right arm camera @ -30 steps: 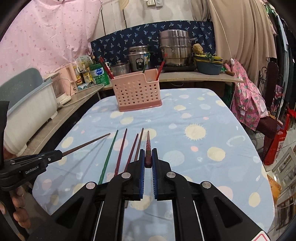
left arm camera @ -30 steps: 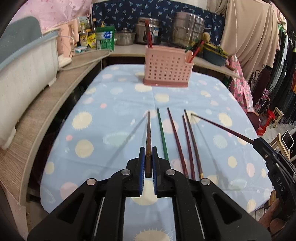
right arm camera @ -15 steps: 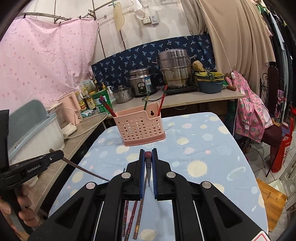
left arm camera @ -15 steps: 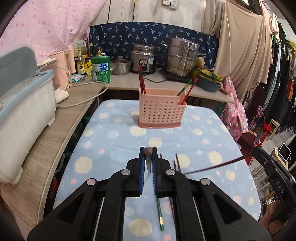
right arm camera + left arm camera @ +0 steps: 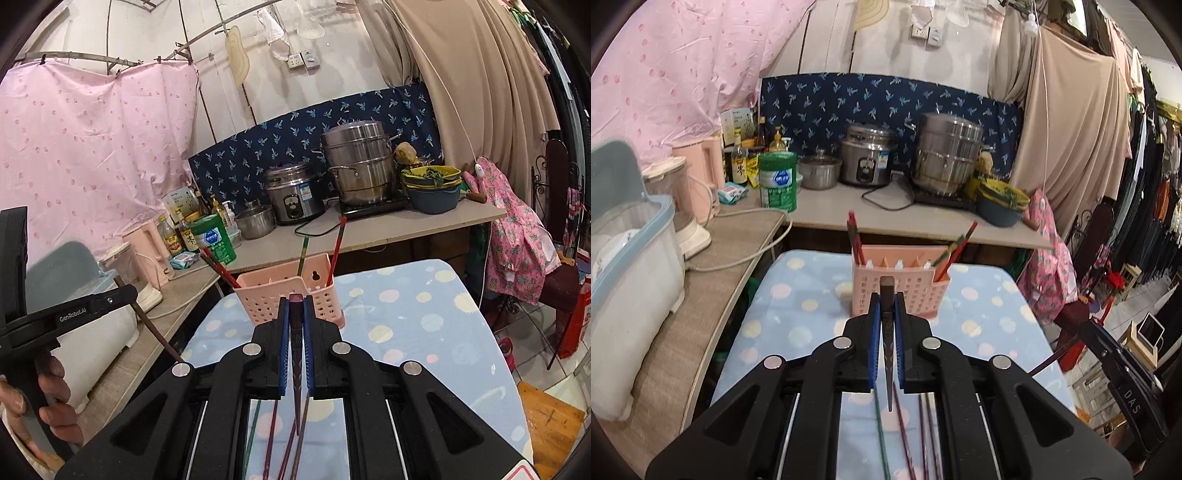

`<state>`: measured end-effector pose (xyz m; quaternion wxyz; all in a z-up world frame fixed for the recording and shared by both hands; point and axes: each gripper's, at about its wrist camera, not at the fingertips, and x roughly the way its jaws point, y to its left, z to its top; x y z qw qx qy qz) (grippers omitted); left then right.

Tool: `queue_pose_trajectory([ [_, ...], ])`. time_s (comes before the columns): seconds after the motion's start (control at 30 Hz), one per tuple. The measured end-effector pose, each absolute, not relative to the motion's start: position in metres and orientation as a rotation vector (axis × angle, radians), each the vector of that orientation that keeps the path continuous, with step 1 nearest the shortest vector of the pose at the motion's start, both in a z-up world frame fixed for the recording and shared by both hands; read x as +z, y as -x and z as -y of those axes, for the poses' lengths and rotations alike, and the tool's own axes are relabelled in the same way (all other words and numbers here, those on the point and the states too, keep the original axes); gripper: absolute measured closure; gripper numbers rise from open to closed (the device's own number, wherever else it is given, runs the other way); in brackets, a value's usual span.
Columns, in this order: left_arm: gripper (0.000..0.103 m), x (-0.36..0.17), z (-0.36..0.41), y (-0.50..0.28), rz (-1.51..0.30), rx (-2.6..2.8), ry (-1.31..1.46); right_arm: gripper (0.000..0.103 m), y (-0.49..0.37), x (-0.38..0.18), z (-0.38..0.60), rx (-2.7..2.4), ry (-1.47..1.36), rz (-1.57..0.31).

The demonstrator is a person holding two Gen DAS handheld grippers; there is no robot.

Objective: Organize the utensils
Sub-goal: 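Lift both held chopsticks and carry them above the pink basket, then lower both chopsticks into the pink basket and open both tools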

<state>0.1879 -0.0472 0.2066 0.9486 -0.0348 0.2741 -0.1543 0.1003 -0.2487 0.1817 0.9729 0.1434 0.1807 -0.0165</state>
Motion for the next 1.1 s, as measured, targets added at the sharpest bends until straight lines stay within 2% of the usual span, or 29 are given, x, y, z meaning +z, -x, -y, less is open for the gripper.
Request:
queue_pose_trajectory([
  [0.4,0.096,0.273,0.068,-0.265,-0.387,-0.265,0.138,0.096,-0.194,0.241,0.270,0.019,-0.357,-0.210],
  [0.57,0.096,0.280,0.073,-0.296,-0.334,-0.223,0.143,0.096,-0.233,0.256,0.268,0.014,-0.338,-0.166],
  [0.7,0.096,0.275,0.076,-0.319,-0.318,-0.210,0.147,0.096,-0.263,0.252,0.269,0.000,-0.329,-0.168],
  [1.1,0.096,0.220,0.090,-0.353,-0.423,-0.222,0.128,0.096,-0.311,0.209,0.267,-0.020,-0.312,-0.263],
])
